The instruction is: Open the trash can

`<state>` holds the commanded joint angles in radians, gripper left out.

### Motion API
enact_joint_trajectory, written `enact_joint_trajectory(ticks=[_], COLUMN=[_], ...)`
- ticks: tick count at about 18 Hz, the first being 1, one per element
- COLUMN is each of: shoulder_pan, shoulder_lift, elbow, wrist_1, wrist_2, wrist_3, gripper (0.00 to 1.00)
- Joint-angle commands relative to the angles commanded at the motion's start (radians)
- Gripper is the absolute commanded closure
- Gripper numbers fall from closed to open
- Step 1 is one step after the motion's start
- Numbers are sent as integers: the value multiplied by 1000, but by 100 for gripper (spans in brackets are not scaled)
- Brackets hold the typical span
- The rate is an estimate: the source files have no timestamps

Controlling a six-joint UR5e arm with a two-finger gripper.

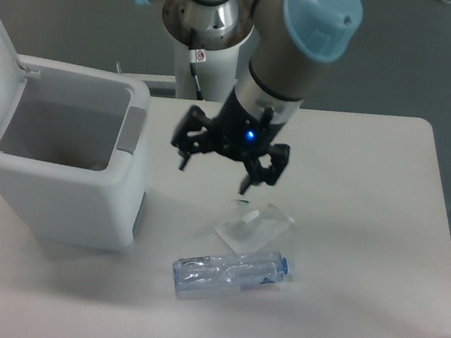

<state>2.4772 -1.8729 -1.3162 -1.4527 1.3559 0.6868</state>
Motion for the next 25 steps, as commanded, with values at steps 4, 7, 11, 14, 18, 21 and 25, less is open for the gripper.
enact_joint_trajectory(ticks=[4, 7, 11, 14, 18, 21, 25], shoulder_pan=[66, 110, 132, 146, 192, 187, 187], shoulder_lift=[-69, -130, -167, -183, -210, -210, -204], elbow=[0, -2, 0, 0, 15, 14, 14], wrist_1=[61, 153, 180, 187, 183, 190, 192], wrist_2=[5, 41, 156, 170, 201, 204, 203], wrist_3=[203, 278, 376, 433, 574, 574, 576], gripper=[0, 0, 0, 0, 0, 0, 0])
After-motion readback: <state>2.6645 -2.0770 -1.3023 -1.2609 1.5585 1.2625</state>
